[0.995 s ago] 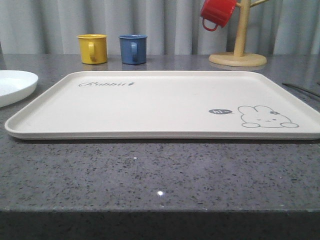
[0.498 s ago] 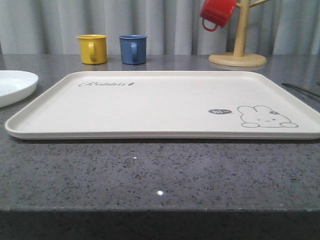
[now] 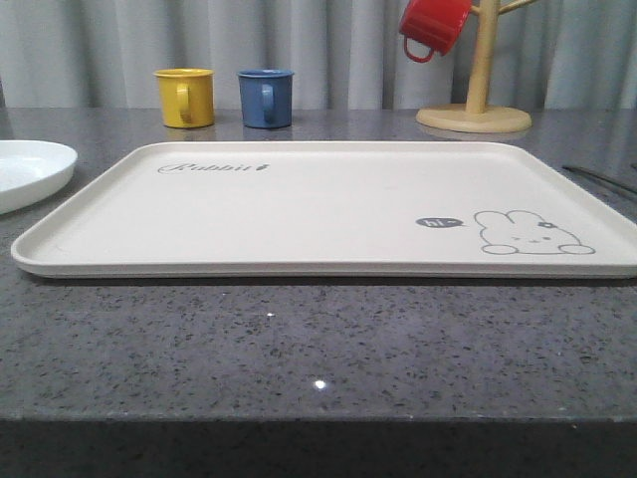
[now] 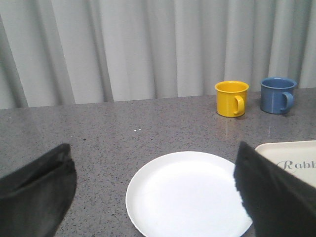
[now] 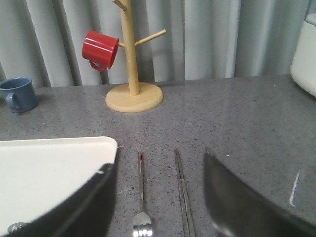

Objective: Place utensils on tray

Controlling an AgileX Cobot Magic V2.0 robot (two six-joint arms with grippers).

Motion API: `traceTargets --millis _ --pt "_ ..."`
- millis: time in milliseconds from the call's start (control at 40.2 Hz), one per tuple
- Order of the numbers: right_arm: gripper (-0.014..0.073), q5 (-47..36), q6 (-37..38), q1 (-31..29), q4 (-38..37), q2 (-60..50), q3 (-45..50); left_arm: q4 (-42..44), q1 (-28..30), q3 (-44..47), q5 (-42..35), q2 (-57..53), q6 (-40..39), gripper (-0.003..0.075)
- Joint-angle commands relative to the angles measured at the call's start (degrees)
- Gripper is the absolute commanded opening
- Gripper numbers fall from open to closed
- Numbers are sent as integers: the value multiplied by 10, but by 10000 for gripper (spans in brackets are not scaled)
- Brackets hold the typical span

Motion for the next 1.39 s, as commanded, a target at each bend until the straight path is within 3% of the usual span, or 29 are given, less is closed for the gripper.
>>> traceTargets --millis 0,174,348,597,746,846,1045,1368 --pt "667 -47 -5 -4 -12 9 -22 -6 -5 -20 -47 7 -4 694" --pt "652 -47 -5 -4 -12 9 -22 -20 -7 -26 -34 18 -4 694" --pt "652 -47 -5 -4 -12 9 -22 -20 -31 -99 31 126 0 694" --pt "652 -47 -5 -4 -12 9 -22 -3 -121 -308 299 398 46 694" --pt "652 -47 -5 -4 -12 9 -22 19 -122 -394 380 502 47 690" --pt "652 -47 -5 -4 -12 9 -22 24 -122 -422 420 549 74 618" --pt "652 -47 -5 -4 -12 9 -22 22 -122 -433 456 609 89 460" --pt "652 -47 -5 -4 -12 9 -22 22 -122 -433 459 662 93 443"
